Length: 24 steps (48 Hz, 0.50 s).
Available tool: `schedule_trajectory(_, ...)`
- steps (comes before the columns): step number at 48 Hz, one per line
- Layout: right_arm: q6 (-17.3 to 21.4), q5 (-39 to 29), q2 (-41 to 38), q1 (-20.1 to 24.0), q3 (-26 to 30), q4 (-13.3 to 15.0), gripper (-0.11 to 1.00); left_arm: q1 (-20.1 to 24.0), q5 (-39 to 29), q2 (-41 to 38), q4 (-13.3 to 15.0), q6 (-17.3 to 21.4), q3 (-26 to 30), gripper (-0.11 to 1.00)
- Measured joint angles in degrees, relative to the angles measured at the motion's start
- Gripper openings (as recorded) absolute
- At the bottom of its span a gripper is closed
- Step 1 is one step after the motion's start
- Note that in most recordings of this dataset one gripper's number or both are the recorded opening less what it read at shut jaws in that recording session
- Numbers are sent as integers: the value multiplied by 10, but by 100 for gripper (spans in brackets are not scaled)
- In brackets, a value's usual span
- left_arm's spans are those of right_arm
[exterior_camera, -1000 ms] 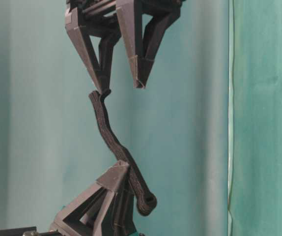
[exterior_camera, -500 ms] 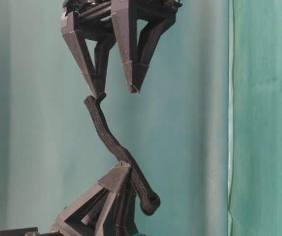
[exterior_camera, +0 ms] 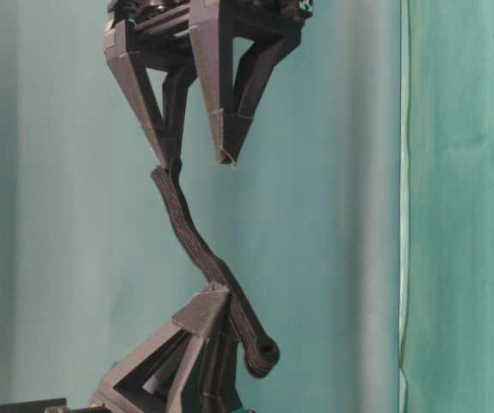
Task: Peel off the Velcro with your right arm.
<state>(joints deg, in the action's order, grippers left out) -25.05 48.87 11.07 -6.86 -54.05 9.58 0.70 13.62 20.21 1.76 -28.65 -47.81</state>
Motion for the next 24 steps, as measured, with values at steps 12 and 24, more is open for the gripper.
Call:
schedule_trajectory(12,0,1,-6,-2,4,0,36,0,1,1,1,0,0,10)
schedule_trajectory(24,1,1,-13,-6,11,0,32,0,2,1,0,0,1,10)
